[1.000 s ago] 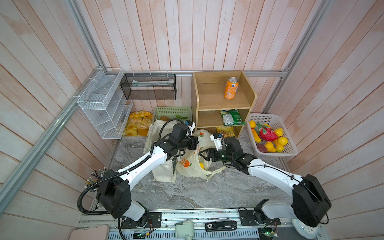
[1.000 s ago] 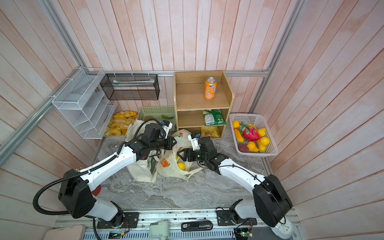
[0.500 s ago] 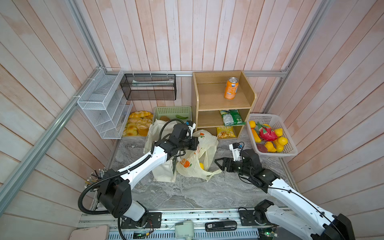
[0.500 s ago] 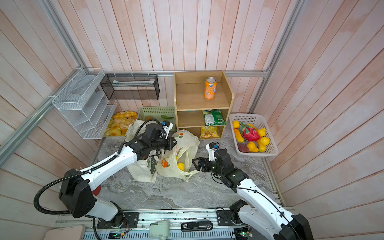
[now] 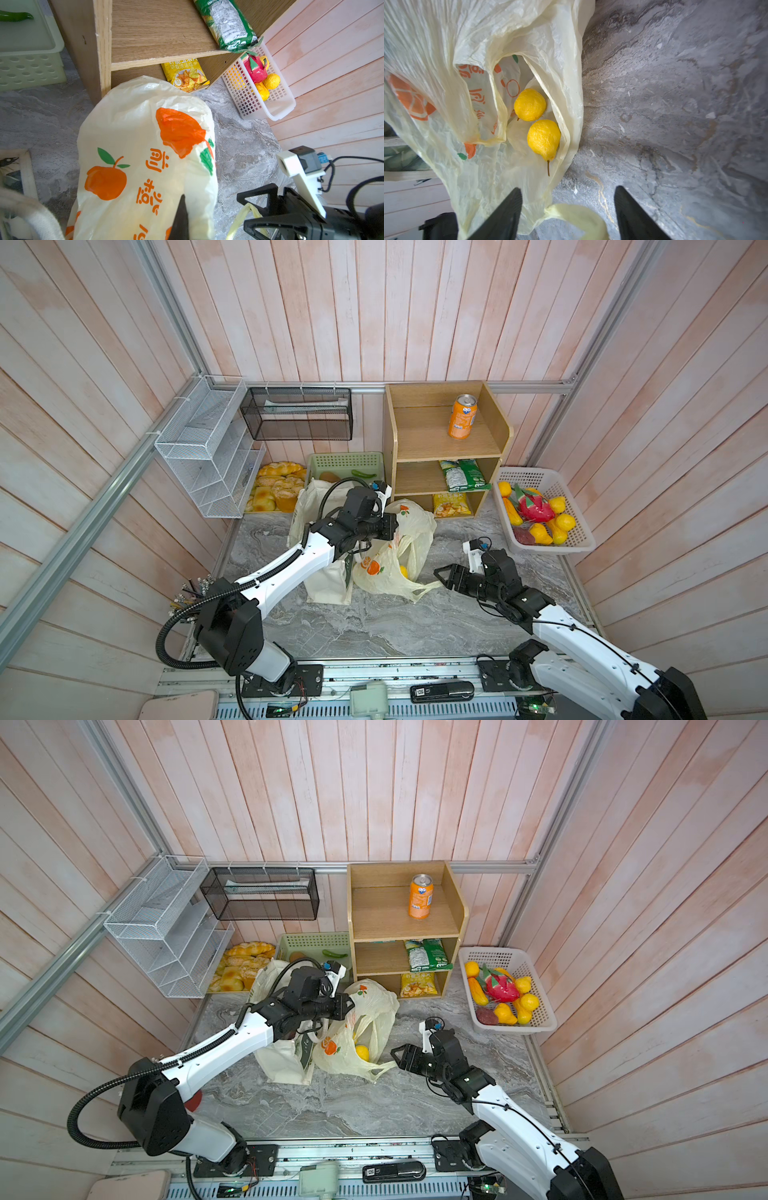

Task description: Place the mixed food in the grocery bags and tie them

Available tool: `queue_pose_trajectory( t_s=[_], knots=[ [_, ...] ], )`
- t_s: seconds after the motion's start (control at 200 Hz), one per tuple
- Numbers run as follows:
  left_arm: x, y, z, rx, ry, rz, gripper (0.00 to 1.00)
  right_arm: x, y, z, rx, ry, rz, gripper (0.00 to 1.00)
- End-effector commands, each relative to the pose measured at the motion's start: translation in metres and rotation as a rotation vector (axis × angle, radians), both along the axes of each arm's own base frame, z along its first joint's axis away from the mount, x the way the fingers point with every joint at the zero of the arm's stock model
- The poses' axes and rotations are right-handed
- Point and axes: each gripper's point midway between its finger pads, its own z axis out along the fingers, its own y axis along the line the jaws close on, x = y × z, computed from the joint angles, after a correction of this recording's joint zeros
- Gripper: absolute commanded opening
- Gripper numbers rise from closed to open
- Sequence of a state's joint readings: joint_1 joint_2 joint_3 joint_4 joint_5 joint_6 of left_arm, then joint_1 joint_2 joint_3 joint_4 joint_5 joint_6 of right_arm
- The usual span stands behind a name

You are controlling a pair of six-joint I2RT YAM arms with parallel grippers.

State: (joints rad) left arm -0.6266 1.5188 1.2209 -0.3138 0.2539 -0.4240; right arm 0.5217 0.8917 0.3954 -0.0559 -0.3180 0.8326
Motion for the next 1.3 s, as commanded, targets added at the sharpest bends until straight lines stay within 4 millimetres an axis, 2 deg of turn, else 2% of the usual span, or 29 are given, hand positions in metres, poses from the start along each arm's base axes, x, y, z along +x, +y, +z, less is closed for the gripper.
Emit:
queue_pose_trajectory(
  t_s=[0.0,0.14,0.225,0.33,0.525,0.59,0.66,0.705,0.755,0.85,0.96,1.15,1.29],
  knots=[
    [0.01,-0.005,0.012,-0.028,-0.028,0.002,0.0,0.0,0.012,0.016,0.127,-0.009,0.015,0.46],
    [0.011,-0.006,0.013,-0.031,-0.03,0.002,0.0,0.004,0.015,0.026,0.179,-0.019,0.005,0.0],
    [0.011,-0.006,0.016,-0.032,-0.036,0.005,0.0,0.013,0.01,0.036,0.185,-0.046,-0.015,0.0],
    [0.012,-0.005,0.023,-0.045,-0.047,0.012,0.0,0.036,-0.004,0.061,0.18,-0.103,-0.041,0.0],
    [0.004,-0.002,0.049,-0.141,-0.084,0.027,0.0,0.09,-0.041,0.138,0.122,-0.268,-0.073,0.0],
    [-0.001,-0.002,0.056,-0.182,-0.093,0.03,0.0,0.106,-0.049,0.167,0.103,-0.328,-0.075,0.0],
    [-0.006,-0.001,0.062,-0.219,-0.107,0.027,0.0,0.119,-0.054,0.187,0.088,-0.365,-0.067,0.0],
    [-0.01,-0.001,0.064,-0.237,-0.116,0.028,0.05,0.126,-0.056,0.199,0.078,-0.388,-0.065,0.0],
    [-0.015,0.001,0.065,-0.254,-0.127,0.033,0.16,0.132,-0.06,0.208,0.066,-0.409,-0.067,0.0],
    [-0.019,0.007,0.062,-0.26,-0.147,0.052,0.38,0.141,-0.064,0.212,0.039,-0.423,-0.062,0.0],
    [-0.017,0.017,0.055,-0.2,-0.168,0.085,0.53,0.143,-0.066,0.209,0.004,-0.441,-0.031,0.0],
    [-0.01,0.032,0.053,-0.058,-0.243,0.106,0.68,0.137,-0.067,0.206,-0.081,-0.484,0.028,0.0],
    [-0.009,0.023,0.054,0.057,-0.305,0.024,0.73,0.131,-0.073,0.2,-0.128,-0.486,0.016,0.0]
  ],
)
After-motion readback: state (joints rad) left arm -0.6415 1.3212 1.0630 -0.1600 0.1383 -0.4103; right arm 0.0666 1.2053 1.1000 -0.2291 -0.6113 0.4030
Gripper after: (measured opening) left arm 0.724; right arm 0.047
